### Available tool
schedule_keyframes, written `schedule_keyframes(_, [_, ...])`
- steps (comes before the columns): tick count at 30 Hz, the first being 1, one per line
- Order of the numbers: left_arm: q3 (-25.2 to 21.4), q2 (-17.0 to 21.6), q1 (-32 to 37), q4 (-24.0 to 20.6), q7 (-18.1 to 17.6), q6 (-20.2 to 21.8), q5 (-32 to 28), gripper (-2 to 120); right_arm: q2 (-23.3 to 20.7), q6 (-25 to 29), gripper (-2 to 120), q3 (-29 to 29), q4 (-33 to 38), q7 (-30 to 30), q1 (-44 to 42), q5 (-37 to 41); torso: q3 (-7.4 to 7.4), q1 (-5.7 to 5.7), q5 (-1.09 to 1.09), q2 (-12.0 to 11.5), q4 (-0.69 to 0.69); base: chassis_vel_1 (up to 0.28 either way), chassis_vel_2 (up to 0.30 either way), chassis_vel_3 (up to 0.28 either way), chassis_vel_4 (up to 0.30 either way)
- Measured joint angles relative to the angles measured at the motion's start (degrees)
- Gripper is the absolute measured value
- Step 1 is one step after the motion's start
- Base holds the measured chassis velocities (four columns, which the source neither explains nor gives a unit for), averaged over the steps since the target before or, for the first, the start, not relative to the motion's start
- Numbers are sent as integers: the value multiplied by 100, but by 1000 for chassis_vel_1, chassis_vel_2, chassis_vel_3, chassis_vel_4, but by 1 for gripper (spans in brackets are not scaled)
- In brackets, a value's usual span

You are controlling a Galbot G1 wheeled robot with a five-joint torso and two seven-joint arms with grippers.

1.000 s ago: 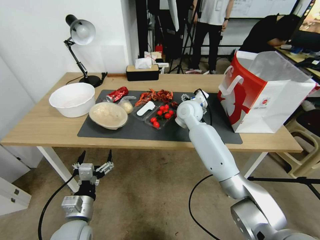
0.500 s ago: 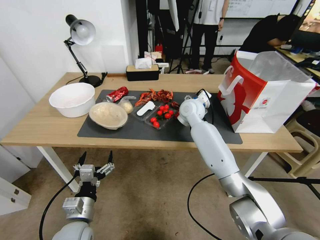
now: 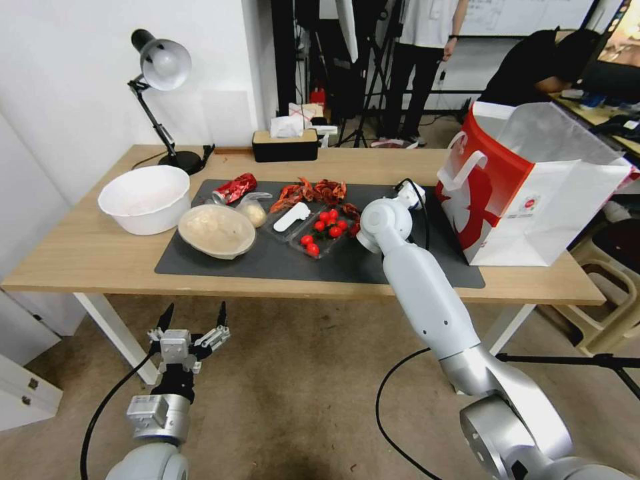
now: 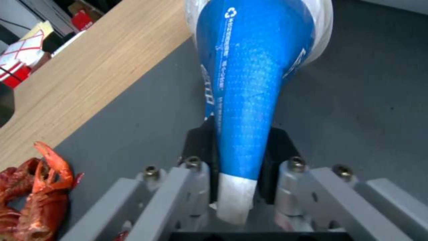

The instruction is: Pick up the trash from the table and place it into the takeout bag.

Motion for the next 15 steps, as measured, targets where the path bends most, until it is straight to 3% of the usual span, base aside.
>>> schedule_keyframes(7, [-5,5,-12,3,-1,-2,-1,100,-166,10,0,-116,443,-289,-91,-142,0,0,0,0,0,0,0,0,0])
schedule_keyframes(15, [-4,5,-30,5,-1,2,-1,100,-671,289,0,-362,1633,-1574,-370,-402,-1,0,0,0,0,0,0,0,0])
